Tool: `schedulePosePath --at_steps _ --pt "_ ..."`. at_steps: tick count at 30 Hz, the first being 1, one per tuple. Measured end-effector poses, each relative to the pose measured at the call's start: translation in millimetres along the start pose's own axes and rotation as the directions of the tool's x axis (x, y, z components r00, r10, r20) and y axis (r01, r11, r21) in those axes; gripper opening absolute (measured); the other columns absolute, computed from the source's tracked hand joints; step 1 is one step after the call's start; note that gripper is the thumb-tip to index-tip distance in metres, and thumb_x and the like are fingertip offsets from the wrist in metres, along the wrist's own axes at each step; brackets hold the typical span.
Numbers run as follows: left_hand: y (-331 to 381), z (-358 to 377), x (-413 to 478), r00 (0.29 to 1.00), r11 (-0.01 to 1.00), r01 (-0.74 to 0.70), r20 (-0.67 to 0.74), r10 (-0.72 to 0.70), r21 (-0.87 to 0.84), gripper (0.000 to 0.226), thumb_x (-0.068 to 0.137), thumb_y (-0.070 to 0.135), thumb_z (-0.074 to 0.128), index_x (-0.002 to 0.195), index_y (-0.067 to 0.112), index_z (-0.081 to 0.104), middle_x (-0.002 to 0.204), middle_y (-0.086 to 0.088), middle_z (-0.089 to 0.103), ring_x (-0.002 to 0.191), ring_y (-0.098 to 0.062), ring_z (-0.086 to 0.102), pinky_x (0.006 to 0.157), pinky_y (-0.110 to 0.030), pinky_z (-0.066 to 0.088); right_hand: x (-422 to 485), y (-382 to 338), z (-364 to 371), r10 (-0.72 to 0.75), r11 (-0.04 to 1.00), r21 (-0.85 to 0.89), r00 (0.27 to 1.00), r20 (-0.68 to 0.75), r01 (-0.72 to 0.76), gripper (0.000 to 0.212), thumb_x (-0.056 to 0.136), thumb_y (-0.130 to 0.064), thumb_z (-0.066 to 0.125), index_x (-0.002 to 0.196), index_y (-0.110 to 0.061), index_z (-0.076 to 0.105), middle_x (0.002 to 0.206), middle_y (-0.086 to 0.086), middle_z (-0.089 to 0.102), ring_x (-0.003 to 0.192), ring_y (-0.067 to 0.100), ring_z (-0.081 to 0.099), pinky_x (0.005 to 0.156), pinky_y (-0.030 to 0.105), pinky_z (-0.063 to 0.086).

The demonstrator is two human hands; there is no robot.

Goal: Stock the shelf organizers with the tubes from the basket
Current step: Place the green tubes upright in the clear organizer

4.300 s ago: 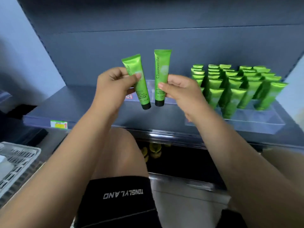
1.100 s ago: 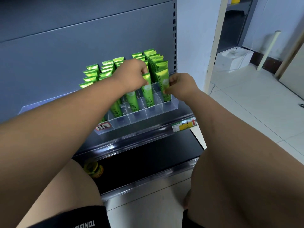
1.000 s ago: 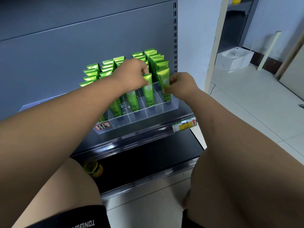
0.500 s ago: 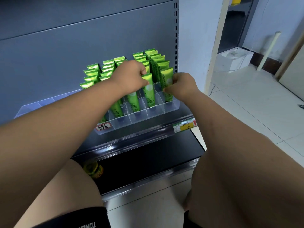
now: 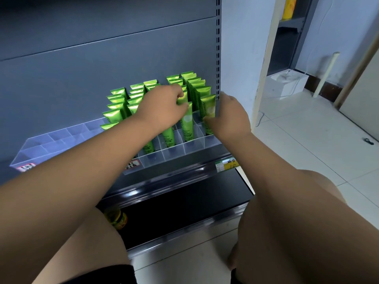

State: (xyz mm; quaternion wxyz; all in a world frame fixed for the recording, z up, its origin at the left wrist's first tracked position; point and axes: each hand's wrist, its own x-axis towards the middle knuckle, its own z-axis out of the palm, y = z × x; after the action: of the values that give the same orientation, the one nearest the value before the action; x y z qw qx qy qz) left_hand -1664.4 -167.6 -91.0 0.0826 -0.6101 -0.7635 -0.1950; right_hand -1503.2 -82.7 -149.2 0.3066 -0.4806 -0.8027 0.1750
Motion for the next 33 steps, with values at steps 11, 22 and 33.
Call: schedulePosePath --at_steps 11,22,33 --pt "-32 -20 -113 0.952 0.952 0.243 -0.234 -0.197 0.188 0.058 0.103 0.048 0.043 0.147 0.011 0.044 0.159 -0.01 0.041 0.152 -0.035 0.026 0.122 -0.058 0.021 -63 -58 2 -0.47 0.88 -0.125 0.879 -0.083 0.459 0.07 0.098 -0.047 0.053 0.153 -0.006 0.039 0.158 0.012 0.041 0.151 0.031 0.029 0.121 0.047 0.03" --pt "-120 -71 -271 0.773 0.786 0.6 -0.36 -0.523 0.149 0.074 0.096 0.061 0.032 0.151 0.011 0.041 0.162 -0.006 0.037 0.154 -0.03 0.021 0.122 -0.059 0.018 -143 -206 59 -0.646 0.749 0.257 0.76 0.076 0.611 0.066 0.101 -0.048 0.052 0.154 -0.01 0.039 0.16 0.005 0.039 0.153 0.021 0.024 0.125 0.035 0.021" --pt "-193 -120 -475 0.423 0.39 0.905 -0.472 -0.774 0.17 0.071 0.095 0.06 0.034 0.145 0.011 0.047 0.156 -0.009 0.046 0.15 -0.033 0.031 0.119 -0.057 0.027 -288 -363 151 -0.87 0.493 0.509 0.41 0.274 0.705 0.062 0.102 -0.046 0.048 0.15 -0.007 0.041 0.156 0.011 0.043 0.148 0.029 0.032 0.119 0.04 0.028"
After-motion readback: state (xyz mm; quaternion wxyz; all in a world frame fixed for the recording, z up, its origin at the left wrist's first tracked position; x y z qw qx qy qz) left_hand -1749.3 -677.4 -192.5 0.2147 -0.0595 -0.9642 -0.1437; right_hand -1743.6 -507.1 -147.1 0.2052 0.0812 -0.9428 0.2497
